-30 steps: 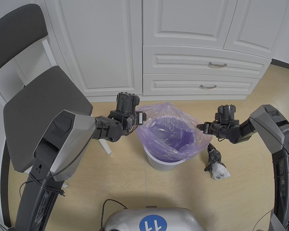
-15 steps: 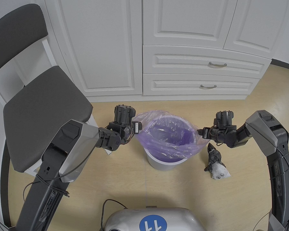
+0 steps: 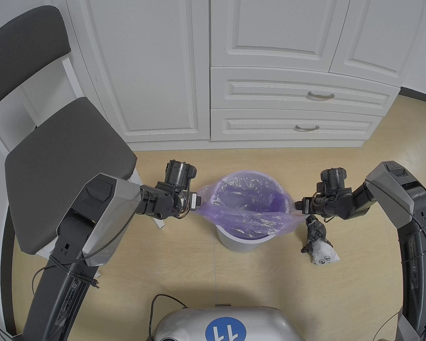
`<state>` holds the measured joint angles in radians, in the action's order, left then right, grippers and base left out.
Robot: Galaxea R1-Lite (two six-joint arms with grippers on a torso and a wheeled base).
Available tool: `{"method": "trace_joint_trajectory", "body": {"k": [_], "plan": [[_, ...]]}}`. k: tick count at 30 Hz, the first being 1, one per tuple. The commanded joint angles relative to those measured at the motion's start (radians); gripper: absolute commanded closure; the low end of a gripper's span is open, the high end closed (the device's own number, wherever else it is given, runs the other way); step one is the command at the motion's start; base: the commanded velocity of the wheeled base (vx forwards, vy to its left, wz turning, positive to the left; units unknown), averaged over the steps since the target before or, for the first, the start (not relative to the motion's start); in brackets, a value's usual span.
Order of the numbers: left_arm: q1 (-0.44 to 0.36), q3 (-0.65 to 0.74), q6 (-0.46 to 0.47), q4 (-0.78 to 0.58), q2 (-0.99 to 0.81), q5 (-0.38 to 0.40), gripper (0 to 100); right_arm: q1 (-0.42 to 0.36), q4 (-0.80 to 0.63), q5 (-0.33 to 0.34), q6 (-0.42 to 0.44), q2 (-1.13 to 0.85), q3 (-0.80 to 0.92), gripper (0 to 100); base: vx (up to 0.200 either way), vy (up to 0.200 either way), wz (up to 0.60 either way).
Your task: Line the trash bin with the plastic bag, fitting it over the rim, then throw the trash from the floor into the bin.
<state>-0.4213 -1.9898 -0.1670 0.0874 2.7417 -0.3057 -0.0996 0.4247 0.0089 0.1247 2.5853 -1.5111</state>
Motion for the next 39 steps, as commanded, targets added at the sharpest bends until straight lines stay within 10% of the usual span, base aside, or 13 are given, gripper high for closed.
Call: {"method": "trace_joint_trajectory", "body": {"k": [1,23,39], "plan": [[-0.004,0.011,0.006,-0.052,-0.048,0.002,0,0.012,-0.017,0.023,-0.051,-0.05,0.06,0,0.0,0.0,0.0],[-0.033,0.066,-0.052,-0.086,-0.18,-0.01,0,0.003,-0.011,0.026,-0.031,-0.264,0.161,0,0.0,0.0,0.0],[-0.14,0.109,-0.058,-0.08,-0.191,-0.016,0,-0.15,-0.006,0.023,-0.003,-0.238,0.244,0,0.0,0.0,0.0]]}}
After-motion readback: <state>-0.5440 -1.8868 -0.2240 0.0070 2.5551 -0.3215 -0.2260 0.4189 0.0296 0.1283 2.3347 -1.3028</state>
